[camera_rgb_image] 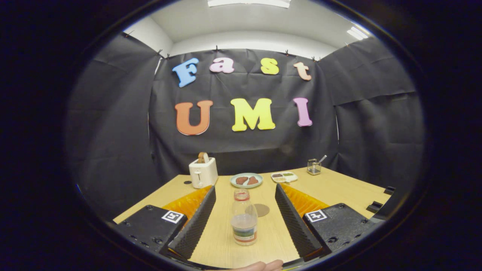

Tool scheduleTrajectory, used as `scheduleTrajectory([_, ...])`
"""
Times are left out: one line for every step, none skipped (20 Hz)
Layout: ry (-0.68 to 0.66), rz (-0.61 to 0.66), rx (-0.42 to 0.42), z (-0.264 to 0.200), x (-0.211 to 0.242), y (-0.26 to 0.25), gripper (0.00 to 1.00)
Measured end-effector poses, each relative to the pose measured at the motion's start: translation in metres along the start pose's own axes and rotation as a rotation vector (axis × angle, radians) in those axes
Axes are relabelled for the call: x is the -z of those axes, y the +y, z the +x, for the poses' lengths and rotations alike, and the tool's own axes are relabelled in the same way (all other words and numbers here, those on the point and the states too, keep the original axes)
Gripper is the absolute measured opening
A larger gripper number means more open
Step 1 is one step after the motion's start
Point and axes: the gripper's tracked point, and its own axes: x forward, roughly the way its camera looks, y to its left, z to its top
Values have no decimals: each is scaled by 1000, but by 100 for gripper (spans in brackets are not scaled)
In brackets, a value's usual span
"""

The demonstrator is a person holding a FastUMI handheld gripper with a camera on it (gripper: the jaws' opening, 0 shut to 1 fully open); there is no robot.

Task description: Take the bottle from table, then pour the juice into the cup, finally place the bottle on the coaster

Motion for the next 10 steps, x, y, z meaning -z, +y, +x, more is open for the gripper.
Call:
scheduleTrajectory([-7, 2, 5, 5, 9, -1, 100])
scheduleTrajectory([-4, 3, 3, 11, 21, 2, 100])
scheduleTrajectory([2, -7, 2, 17, 34, 3, 100])
scheduleTrajectory([11, -25, 8, 21, 45, 2, 100])
scheduleTrajectory([15, -49, 8, 26, 55, 1, 100])
scheduleTrajectory([13, -66, 16, 29, 62, 0, 100])
scheduleTrajectory([-1, -65, 17, 34, 64, 0, 100])
scheduleTrajectory([-21, -64, 9, 38, 68, 5, 100])
scheduleTrajectory([-20, -76, 10, 44, 75, 7, 100])
scheduleTrajectory([-3, -92, 30, 51, 89, 2, 100])
